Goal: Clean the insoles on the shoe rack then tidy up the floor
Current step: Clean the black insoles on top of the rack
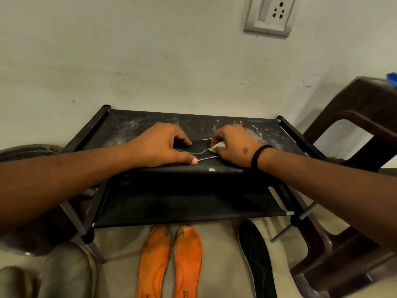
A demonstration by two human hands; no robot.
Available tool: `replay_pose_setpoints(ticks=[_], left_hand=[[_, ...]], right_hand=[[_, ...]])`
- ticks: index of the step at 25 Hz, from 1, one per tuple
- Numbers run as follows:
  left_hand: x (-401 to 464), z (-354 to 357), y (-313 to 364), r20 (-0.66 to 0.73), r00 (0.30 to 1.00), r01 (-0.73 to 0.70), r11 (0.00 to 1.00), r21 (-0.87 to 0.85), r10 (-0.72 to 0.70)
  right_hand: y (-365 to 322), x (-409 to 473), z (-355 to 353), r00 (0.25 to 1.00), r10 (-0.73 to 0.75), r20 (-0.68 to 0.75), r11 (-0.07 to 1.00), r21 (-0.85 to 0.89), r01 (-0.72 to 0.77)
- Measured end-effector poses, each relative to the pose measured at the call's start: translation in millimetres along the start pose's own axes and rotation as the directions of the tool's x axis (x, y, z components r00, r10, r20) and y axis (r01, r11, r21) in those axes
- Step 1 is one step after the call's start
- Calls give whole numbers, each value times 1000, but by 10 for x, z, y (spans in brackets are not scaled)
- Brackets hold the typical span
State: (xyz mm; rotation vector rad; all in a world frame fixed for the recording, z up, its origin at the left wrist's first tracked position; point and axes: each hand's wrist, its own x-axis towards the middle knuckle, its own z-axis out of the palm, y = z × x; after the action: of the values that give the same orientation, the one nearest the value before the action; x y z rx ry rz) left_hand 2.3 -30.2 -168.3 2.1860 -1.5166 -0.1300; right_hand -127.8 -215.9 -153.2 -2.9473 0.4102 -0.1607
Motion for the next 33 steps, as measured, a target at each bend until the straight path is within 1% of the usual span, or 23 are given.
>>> replay_pose_setpoints(ticks=[1, 2, 5, 6, 8, 10, 11, 14, 16, 19, 20, 22, 24, 25, 28, 29, 33], left_hand=[[17, 9, 1, -6, 1000, 7, 1000, -2, -7], [33, 13, 3, -11, 1000, 9, 1000, -3, -9], [46, 23, -3, -20, 1000, 9, 1000, -20, -9], [44, 27, -7, -17, 1000, 8, 1000, -19, -9], [34, 20, -17, -10, 1000, 2, 1000, -5, -2], [32, 23, -31, -11, 1000, -5, 1000, 3, 5], [36, 26, -32, -8, 1000, -6, 1000, 2, 6], [54, 28, -4, -5, 1000, -4, 1000, -3, 4], [42, 17, 9, -5, 1000, -5, 1000, 0, 5], [30, 14, -7, 2, 1000, -10, 1000, 16, 10], [36, 14, -9, 3, 1000, -9, 1000, 16, 9], [49, 22, 6, -2, 1000, 2, 1000, 1, -2], [42, 25, 13, -5, 1000, 6, 1000, -11, -7], [35, 20, 12, -2, 1000, 6, 1000, -9, -6], [25, 14, 1, 3, 1000, -4, 1000, 13, 4], [31, 17, 1, 1, 1000, -3, 1000, 12, 3], [43, 26, 20, -8, 1000, 7, 1000, -20, -7]], right_hand=[[-6, -7, 1, 999, -26, 20, 1000, -10, 26], [20, 7, -1, 1000, -19, 22, 999, -40, 20], [135, 97, -16, 994, 103, -22, 977, -187, -105], [121, 113, -13, 992, 123, -18, 975, -182, -125], [-1, 119, 2, 997, 71, 19, 987, -147, -67], [-129, 77, 37, 998, -10, 56, 988, -155, 18], [-139, 73, 41, 998, -20, 57, 985, -168, 29], [-44, 149, -10, 997, 71, 11, 971, -230, -67], [-56, 176, -8, 996, 87, -2, 976, -201, -85], [-160, 116, 5, 999, -6, 50, 997, -76, 10], [-144, 108, -12, 998, -6, 63, 999, -49, 9], [-17, 166, -66, 996, 87, 36, 994, -63, -85], [56, 200, -69, 986, 166, -4, 979, -121, -165], [24, 201, -48, 988, 156, 1, 982, -113, -154], [-150, 125, 1, 997, 13, 73, 1000, -29, -11], [-148, 121, -13, 997, 7, 82, 1000, -11, -6], [45, 210, -107, 980, 197, -4, 973, -125, -196]])
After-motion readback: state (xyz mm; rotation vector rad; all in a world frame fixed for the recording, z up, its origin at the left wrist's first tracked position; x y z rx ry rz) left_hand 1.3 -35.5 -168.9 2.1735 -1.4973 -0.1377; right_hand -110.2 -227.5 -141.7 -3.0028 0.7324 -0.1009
